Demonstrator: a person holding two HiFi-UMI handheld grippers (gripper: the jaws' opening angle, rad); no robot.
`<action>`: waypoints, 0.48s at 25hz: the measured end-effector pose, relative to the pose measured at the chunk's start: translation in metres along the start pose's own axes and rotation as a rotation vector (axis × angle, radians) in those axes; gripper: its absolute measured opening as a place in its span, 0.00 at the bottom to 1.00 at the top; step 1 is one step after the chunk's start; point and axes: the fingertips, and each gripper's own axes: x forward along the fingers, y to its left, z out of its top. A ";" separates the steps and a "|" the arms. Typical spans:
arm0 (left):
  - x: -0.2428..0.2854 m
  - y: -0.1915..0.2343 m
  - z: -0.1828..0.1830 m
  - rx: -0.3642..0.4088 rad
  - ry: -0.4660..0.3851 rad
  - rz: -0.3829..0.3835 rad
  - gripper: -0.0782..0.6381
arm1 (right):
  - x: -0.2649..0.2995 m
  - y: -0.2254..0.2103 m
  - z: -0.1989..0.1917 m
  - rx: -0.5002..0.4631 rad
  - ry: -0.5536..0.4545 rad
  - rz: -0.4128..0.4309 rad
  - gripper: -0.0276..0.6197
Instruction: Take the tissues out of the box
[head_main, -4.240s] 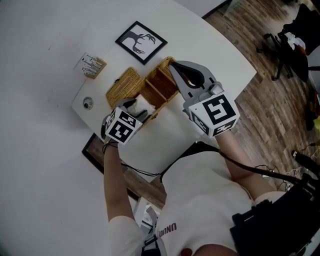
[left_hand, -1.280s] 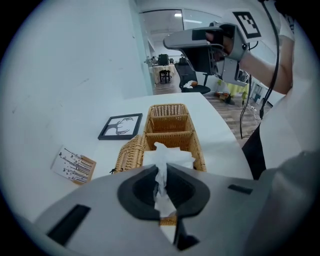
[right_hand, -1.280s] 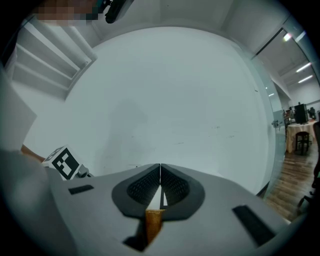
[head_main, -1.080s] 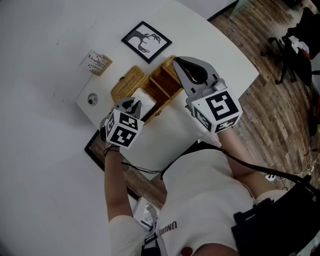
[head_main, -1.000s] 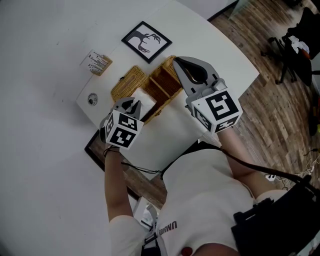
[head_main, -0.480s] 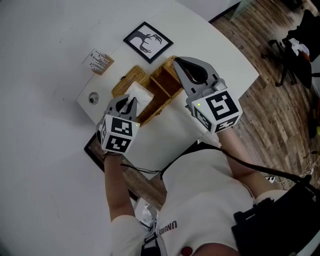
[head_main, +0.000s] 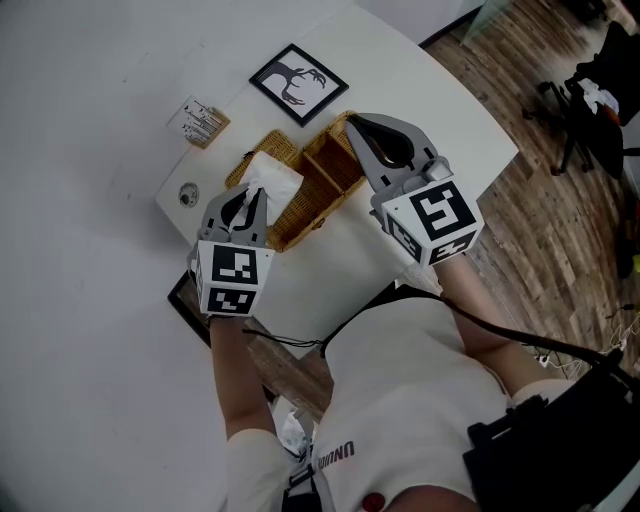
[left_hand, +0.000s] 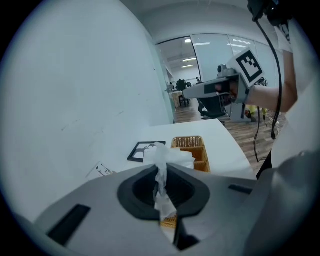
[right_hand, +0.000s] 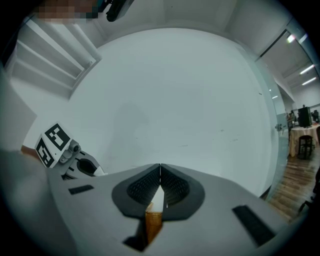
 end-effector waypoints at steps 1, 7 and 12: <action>-0.002 0.001 0.002 -0.003 -0.010 0.008 0.14 | 0.000 0.000 0.001 -0.002 0.000 0.000 0.07; -0.013 0.006 0.016 -0.019 -0.077 0.053 0.14 | -0.001 0.003 0.004 -0.009 -0.004 0.004 0.07; -0.023 0.013 0.027 -0.043 -0.144 0.103 0.14 | -0.001 0.006 0.005 -0.015 -0.009 0.004 0.07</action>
